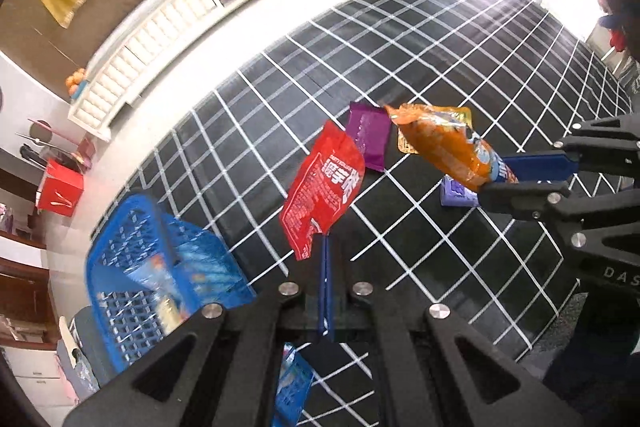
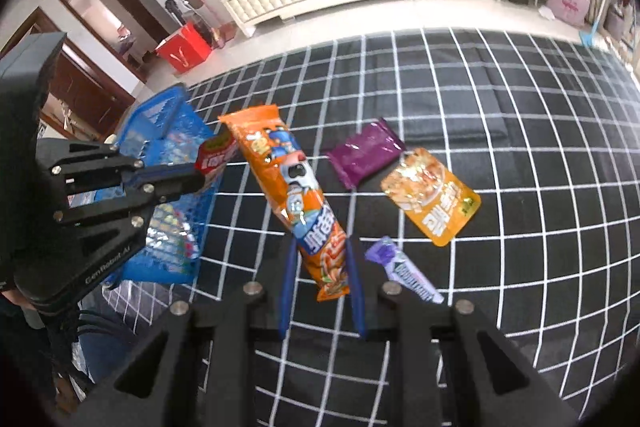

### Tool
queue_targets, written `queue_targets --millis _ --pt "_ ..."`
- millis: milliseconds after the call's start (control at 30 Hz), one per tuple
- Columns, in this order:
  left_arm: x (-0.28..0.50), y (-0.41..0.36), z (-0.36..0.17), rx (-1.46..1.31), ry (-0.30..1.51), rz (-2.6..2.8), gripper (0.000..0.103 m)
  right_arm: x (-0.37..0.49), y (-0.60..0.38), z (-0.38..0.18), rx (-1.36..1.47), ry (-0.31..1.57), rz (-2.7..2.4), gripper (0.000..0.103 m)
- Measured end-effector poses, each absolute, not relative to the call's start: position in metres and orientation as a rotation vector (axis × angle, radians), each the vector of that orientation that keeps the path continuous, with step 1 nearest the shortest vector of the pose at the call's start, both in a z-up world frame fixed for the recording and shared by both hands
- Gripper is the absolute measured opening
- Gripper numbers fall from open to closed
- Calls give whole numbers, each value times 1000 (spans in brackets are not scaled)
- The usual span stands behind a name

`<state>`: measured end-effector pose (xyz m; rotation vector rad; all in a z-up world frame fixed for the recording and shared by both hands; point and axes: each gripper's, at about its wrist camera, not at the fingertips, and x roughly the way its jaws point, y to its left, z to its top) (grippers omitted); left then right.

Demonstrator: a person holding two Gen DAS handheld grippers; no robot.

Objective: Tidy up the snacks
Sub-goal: 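Carry the red pouch and sausage stick over the basket and release both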

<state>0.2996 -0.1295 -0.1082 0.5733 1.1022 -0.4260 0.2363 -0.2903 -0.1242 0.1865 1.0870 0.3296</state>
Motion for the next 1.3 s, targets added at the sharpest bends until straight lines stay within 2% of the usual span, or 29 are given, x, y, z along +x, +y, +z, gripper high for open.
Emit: queue_targets --millis 400,800,1000,1300 --pt "248 -66 -47 433 971 -410 0 206 -231 -57 87 995 325 28" --pt "225 13 -12 310 911 -349 0 198 -166 -25 -21 927 387 28" --pt "223 45 -14 266 914 -317 0 204 -136 -30 -44 932 422 28" --pt "236 75 -49 179 969 -319 0 208 -109 -57 -82 995 435 28"
